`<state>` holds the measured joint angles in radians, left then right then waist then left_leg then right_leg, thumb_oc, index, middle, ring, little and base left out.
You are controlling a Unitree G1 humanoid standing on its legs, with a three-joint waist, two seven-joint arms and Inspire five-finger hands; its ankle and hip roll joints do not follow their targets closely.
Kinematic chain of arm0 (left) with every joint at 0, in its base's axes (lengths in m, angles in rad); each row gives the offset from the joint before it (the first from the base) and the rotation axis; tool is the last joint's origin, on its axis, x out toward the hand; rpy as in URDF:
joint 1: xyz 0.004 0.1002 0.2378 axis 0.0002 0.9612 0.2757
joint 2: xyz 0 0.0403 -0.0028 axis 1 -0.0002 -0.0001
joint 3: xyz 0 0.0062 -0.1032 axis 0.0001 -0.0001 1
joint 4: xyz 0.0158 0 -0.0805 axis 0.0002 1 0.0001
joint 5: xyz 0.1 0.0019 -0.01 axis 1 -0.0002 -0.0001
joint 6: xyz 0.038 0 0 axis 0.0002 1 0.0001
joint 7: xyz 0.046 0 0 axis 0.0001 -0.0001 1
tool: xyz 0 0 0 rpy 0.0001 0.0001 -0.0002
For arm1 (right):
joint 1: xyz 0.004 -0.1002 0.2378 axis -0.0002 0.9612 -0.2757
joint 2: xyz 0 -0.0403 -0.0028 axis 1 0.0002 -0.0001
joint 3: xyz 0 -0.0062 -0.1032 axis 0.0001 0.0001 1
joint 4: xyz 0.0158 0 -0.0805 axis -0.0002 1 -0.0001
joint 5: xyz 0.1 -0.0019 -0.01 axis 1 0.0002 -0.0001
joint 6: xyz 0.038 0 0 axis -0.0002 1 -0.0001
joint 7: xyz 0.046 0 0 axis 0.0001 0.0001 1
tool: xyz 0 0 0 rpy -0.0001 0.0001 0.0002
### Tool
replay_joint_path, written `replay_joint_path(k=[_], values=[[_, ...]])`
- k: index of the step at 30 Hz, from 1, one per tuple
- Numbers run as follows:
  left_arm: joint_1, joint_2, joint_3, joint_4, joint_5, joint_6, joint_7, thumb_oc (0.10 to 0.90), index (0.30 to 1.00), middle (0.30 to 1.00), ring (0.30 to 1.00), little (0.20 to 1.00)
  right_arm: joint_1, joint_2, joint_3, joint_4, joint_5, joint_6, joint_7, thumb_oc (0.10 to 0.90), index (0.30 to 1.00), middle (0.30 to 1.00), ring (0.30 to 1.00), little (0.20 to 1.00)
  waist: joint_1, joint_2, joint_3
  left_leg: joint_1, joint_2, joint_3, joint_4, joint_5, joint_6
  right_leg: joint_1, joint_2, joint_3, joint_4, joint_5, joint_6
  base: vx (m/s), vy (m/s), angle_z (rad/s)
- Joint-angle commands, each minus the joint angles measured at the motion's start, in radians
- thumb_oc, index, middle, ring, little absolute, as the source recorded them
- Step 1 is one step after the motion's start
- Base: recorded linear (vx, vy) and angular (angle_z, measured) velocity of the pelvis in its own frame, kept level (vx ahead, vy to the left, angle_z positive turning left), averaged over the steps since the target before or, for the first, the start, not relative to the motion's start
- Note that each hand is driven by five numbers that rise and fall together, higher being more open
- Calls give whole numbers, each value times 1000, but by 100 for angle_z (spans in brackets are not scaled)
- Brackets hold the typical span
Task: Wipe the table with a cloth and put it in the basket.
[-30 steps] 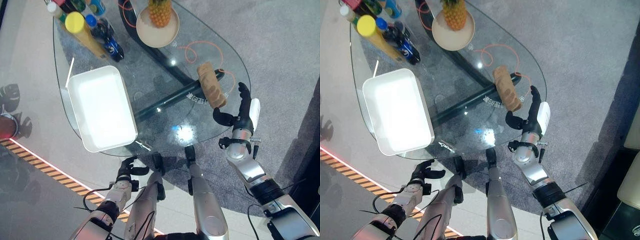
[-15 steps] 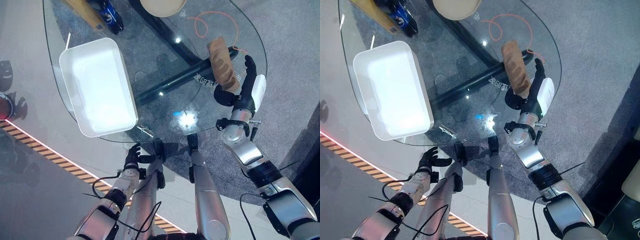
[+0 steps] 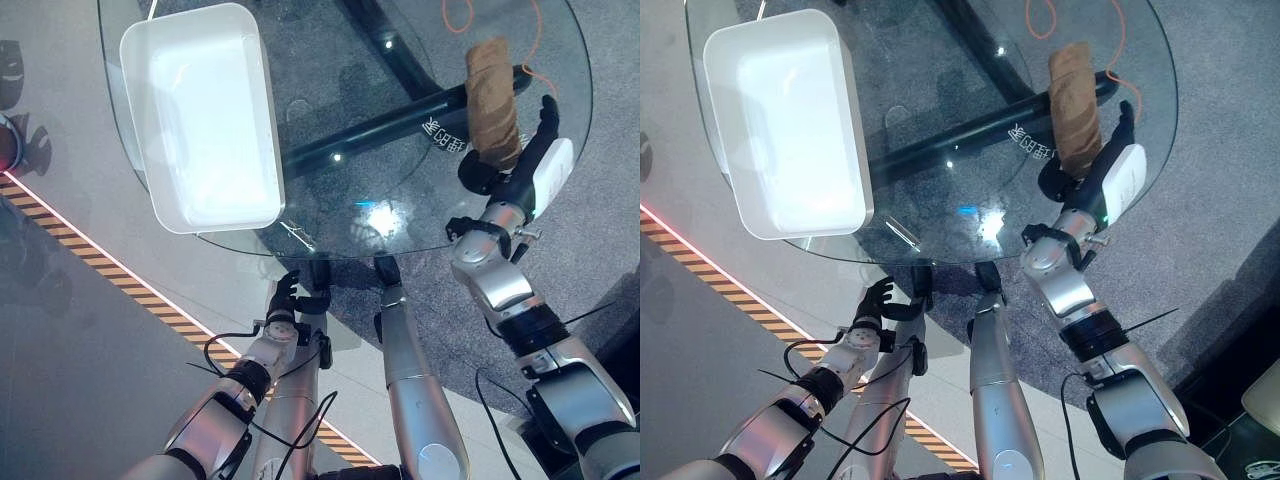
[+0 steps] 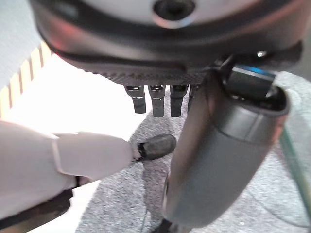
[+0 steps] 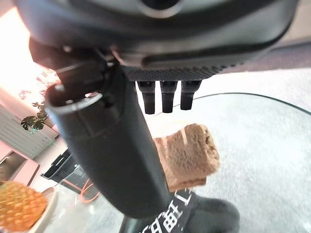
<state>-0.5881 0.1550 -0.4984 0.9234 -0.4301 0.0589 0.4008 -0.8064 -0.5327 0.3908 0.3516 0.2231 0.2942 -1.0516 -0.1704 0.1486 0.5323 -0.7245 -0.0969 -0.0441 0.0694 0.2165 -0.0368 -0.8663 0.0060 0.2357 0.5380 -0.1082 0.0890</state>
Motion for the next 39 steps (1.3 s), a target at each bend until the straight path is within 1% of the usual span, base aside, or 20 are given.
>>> replay_joint_path(k=[1, 3, 7, 13, 14, 15, 18, 20, 23, 25, 26, 27, 28, 30, 34, 39], values=[[8, -18, 25, 49, -12, -19, -16, 800, 900, 900, 900, 900, -87, -80, -47, -21, -11, -43, -29, 800, 900, 900, 900, 900, -29, 68, -12, -29, -49, 32, 172, -179, 29, -10, 59, 16, -190, 121, -12, 0, 0, 0], [12, -16, 22, 46, -14, -21, -25, 800, 900, 900, 900, 900, -109, -87, -46, 0, -8, -42, -30, 800, 900, 900, 900, 900, -24, 73, -12, -38, -51, 32, 182, -184, 32, -24, 58, 8, -174, 113, -13, 16, 9, 0], [6, -12, 26, 42, -16, -16, -29, 800, 900, 900, 900, 900, -156, -92, -39, 37, 13, -42, -56, 800, 900, 900, 900, 900, -13, 72, -12, -62, -48, 35, 194, -182, 33, -50, 56, 4, -163, 119, -11, 14, 3, 1], [17, -3, 26, 30, -18, -17, -31, 800, 900, 900, 900, 900, -177, -108, -44, 88, 55, -67, -33, 800, 900, 900, 900, 900, -1, 70, -12, -80, -50, 28, 212, -189, 37, -68, 54, -12, -145, 112, -10, 12, -14, 2], [15, 5, 29, 31, -14, -15, -34, 800, 900, 900, 900, 900, -182, -102, -41, 103, 84, -74, -34, 800, 900, 900, 900, 900, 5, 64, -12, -96, -47, 30, 222, -189, 38, -81, 54, -16, -137, 115, -11, 33, -67, 1], [20, 7, 27, 30, -14, -14, -35, 800, 900, 900, 900, 900, -177, -99, -41, 106, 90, -76, -34, 800, 900, 900, 900, 900, 5, 62, -12, -91, -48, 27, 226, -194, 39, -77, 54, -19, -133, 108, -12, 29, -90, 3], [23, 25, 30, 40, -15, -25, -35, 800, 900, 900, 900, 900, -171, -73, -23, 128, 149, -106, -32, 800, 900, 900, 900, 900, 8, 42, -12, -109, -46, 21, 237, -197, 41, -87, 59, -22, -147, 122, -11, 12, -74, 5], [21, 38, 38, 54, -13, -37, -41, 800, 900, 900, 900, 900, -174, -67, -16, 142, 186, -115, -8, 800, 900, 900, 900, 900, 10, 27, -12, -131, -45, 17, 247, -196, 40, -100, 60, -29, -149, 128, -10, -5, -82, 0], [21, 46, 46, 63, -6, -45, -46, 800, 900, 900, 900, 900, -173, -62, -14, 154, 222, -117, 21, 800, 900, 900, 900, 900, 12, 15, -12, -158, -42, 11, 268, -198, 38, -122, 60, -37, -132, 127, -7, -5, -52, 0], [18, 54, 50, 60, -1, -40, -47, 800, 900, 900, 900, 900, -180, -56, -7, 171, 262, -103, 54, 800, 900, 900, 900, 900, 17, 9, -12, -177, -39, 6, 280, -199, 36, -138, 63, -39, -118, 125, -5, -16, -41, 1], [16, 56, 53, 57, 1, -36, -48, 800, 900, 900, 900, 900, -184, -56, -5, 179, 270, -97, 65, 759, 865, 865, 865, 859, 20, 9, -12, -183, -38, 5, 280, -198, 36, -143, 63, -41, -112, 124, -4, -14, -28, 3], [14, 59, 53, 56, 0, -34, -48, 800, 900, 900, 900, 900, -188, -57, -2, 187, 272, -94, 71, 523, 662, 662, 662, 623, 22, 8, -12, -187, -37, 4, 281, -198, 36, -148, 63, -42, -106, 122, -3, -4, -16, 6], [13, 61, 51, 55, -1, -33, -48, 800, 900, 900, 900, 900, -192, -59, 1, 195, 274, -91, 76, 100, 300, 300, 300, 200, 24, 9, -12, -193, -35, 3, 283, -199, 37, -155, 63, -44, -97, 119, -2, 4, -17, 7], [11, 67, 47, 47, -4, -25, -47, 800, 900, 900, 900, 900, -202, -60, 5, 213, 283, -83, 88, 100, 300, 300, 300, 200, 30, 9, -12, -203, -38, -1, 296, -206, 41, -166, 62, -49, -79, 113, 0, 4, -8, 3], [3, 75, 52, 53, -5, -21, -52, 800, 900, 900, 900, 900, -226, -64, 14, 238, 288, -79, 99, 100, 300, 300, 300, 200, 38, 5, -12, -215, -39, -3, 302, -210, 44, -173, 60, -54, -80, 113, 0, 3, 2, -2], [-1, 73, 56, 62, -11, -23, -58, 800, 900, 900, 900, 900, -250, -71, 23, 265, 276, -70, 110, 100, 300, 300, 300, 200, 43, 6, -12, -228, -41, -2, 314, -214, 43, -182, 58, -55, -71, 111, 2, 12, 16, 0]])
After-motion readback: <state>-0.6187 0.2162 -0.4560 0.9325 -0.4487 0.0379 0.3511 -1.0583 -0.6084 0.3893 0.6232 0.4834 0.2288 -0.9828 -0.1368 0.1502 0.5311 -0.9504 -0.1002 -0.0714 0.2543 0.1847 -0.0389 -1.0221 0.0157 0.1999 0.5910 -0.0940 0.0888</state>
